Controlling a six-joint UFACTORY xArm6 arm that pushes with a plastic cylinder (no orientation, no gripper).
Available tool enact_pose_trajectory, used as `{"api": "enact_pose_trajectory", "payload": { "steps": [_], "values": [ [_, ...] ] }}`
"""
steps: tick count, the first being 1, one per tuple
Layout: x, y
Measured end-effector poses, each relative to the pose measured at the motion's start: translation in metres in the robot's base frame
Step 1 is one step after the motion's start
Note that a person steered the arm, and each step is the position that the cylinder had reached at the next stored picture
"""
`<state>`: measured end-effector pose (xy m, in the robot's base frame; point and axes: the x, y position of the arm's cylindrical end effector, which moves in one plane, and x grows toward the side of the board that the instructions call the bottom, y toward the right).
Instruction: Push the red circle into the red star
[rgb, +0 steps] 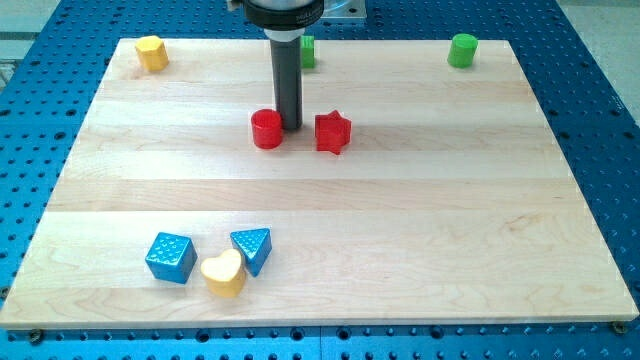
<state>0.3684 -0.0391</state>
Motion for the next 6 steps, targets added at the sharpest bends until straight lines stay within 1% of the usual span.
{"api": "enact_pose_trajectory", "payload": {
  "steps": [1,2,3,4,5,6],
  "values": [
    [0.001,0.0],
    [-0.021,0.003],
    [-0.026,-0.063],
    [0.049,-0.036],
    [0.077,0.045],
    [0.104,0.104]
  ]
}}
